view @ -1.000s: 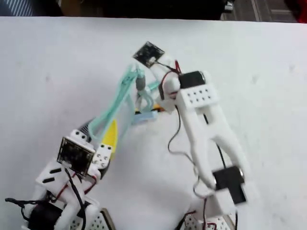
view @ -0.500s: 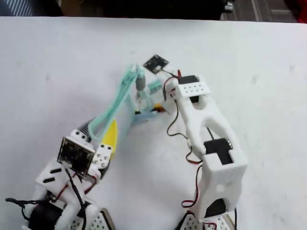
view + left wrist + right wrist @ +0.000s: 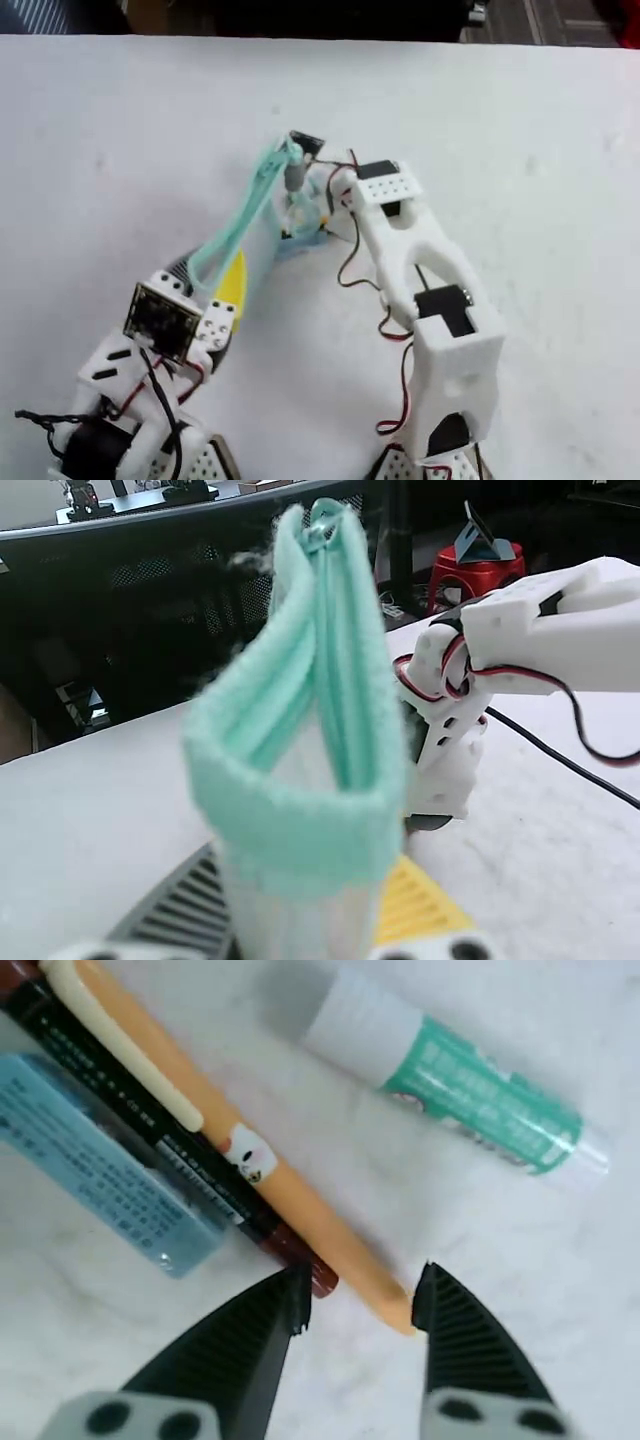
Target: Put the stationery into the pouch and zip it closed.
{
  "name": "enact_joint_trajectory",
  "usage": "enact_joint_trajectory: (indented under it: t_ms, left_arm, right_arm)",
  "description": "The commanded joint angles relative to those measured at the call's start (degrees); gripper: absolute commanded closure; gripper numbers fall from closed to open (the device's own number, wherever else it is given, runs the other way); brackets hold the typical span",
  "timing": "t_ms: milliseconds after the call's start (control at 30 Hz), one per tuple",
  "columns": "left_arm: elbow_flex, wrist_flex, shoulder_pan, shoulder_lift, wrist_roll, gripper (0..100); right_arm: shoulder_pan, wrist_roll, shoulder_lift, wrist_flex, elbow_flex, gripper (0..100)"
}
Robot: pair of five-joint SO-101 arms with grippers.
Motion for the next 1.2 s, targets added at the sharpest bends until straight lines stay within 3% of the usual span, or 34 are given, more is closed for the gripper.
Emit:
enact_joint_trajectory:
  t_ms: [0,233,533,600,733,867,1167]
  left_arm:
    - [-0.7,-1.0,0.0,-0.7,-0.4,98]
    - [-0.7,-0.9,0.0,-0.7,-0.4,98]
    - [-0.7,-0.9,0.0,-0.7,-0.4,98]
    - [-0.7,-1.0,0.0,-0.7,-0.4,98]
    - [-0.7,-1.0,0.0,-0.7,-0.4,98]
    - [-0.7,-0.8,-0.3,-0.7,-0.4,98]
    - [-0.7,-0.7,-0.2,-0.7,-0.4,98]
  right_arm:
    - [-1.8,2.5,1.7,1.5,-2.2,95.4]
    - [-1.2,3.2,3.2,6.0,-5.2,98.1]
    - [10.6,14.5,-2.8,22.1,-8.8,98.1]
    - [11.6,13.8,-3.7,22.4,-8.8,98.0]
    - [8.5,7.7,-6.4,22.2,-9.6,94.8]
    - [3.2,0.5,-8.5,18.5,-11.3,80.0]
    - [-0.9,5.9,2.4,13.4,-14.5,84.1]
